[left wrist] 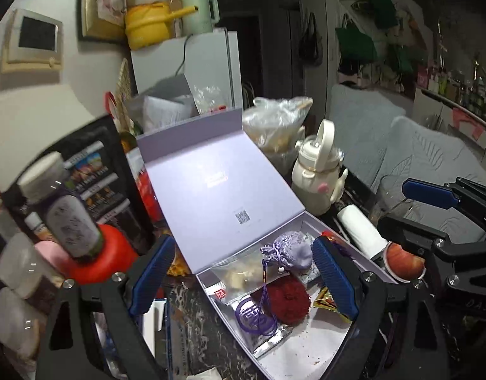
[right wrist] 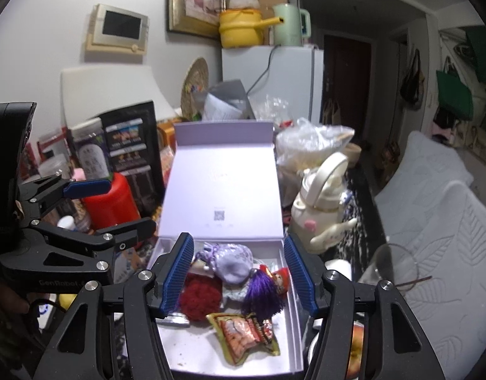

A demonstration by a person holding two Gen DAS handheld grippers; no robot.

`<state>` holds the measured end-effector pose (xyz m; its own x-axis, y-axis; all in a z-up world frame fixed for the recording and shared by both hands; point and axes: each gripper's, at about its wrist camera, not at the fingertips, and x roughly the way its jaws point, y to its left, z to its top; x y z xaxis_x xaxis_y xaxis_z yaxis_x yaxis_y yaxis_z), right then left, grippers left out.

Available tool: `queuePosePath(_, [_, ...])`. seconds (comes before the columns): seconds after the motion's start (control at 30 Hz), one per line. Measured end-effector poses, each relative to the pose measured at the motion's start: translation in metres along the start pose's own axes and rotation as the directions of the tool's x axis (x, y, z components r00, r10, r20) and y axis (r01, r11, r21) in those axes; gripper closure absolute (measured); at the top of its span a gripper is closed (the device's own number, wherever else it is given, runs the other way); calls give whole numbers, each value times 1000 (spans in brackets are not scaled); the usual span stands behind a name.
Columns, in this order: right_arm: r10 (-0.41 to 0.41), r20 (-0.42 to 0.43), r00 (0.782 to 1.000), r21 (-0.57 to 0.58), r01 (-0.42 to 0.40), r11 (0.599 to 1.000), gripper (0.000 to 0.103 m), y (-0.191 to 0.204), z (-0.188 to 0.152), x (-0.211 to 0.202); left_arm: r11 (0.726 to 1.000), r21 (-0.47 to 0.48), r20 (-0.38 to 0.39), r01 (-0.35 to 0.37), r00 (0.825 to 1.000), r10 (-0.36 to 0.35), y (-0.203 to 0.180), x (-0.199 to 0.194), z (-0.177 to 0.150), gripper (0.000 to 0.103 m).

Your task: Organize soft objects

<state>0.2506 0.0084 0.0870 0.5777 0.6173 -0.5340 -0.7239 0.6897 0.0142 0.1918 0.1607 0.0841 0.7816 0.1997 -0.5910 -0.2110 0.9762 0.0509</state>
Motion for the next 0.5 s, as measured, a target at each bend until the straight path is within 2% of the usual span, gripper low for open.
queuePosePath(0.1, [-12, 29, 1000, -7, 12, 1000, 42, 7, 3, -19, 1000, -2, 35, -6, 999, 6, 1, -25, 2, 14])
queuePosePath(0.17, [-23, 52, 998, -11, 24, 1000, 36, 12, 6, -33, 1000, -3, 52, -8, 999, 8, 0, -38, 2, 14])
queuePosePath(0.3, [-43, 89, 995, -17, 44, 999, 35, 22, 7, -62, 1000, 3, 88, -18, 996, 18, -2, -69, 1, 14])
queuePosePath(0.37, [-52, 105, 993, -11, 54, 999, 29, 27, 7, -76, 1000, 4, 110, -19, 994, 18, -4, -85, -2, 14])
queuePosePath(0.5, [-80, 135, 988, -1, 81, 997, 25, 35, 4, -102, 1000, -2, 133, -9, 991, 9, -5, -113, -7, 14])
